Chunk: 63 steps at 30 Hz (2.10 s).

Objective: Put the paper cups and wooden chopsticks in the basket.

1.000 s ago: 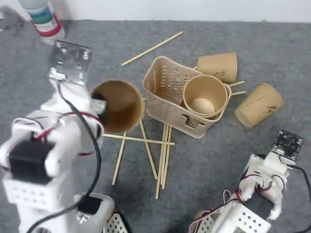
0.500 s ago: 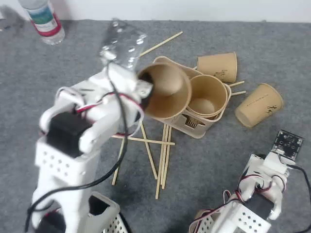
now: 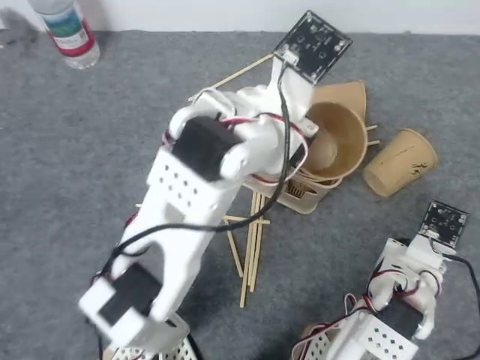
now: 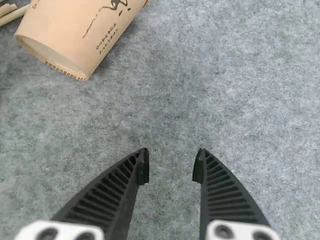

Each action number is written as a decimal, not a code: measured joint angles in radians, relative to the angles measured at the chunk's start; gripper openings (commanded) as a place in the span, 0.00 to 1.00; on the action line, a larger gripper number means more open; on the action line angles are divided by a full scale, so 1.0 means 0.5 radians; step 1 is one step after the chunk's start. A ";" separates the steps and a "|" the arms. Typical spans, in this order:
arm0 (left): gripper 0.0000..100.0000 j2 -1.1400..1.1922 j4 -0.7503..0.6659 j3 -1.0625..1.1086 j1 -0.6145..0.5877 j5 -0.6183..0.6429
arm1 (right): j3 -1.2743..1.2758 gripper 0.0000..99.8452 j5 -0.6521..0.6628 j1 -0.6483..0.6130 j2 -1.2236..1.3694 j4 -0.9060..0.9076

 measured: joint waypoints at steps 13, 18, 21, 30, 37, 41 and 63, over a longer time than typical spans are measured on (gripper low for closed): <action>0.24 0.233 0.157 -0.255 -0.141 0.000 | 0.000 0.17 0.000 0.000 0.000 0.000; 0.24 0.233 0.157 -0.135 -0.279 0.018 | 0.000 0.17 0.000 0.000 0.000 0.000; 0.24 0.233 0.147 -0.129 -0.365 -0.012 | 0.000 0.17 0.000 0.000 0.000 0.000; 0.24 0.285 -0.077 0.101 -0.773 -0.015 | 0.000 0.17 0.000 0.000 0.000 0.000; 0.22 0.470 -0.190 0.178 -0.779 -0.015 | 0.000 0.17 0.000 0.000 0.000 0.000; 0.14 0.629 -0.218 0.178 -0.813 -0.015 | 0.000 0.17 0.000 0.000 0.000 0.000; 0.01 0.819 0.150 -0.196 -0.844 -0.543 | 0.000 0.17 0.000 0.000 0.000 0.000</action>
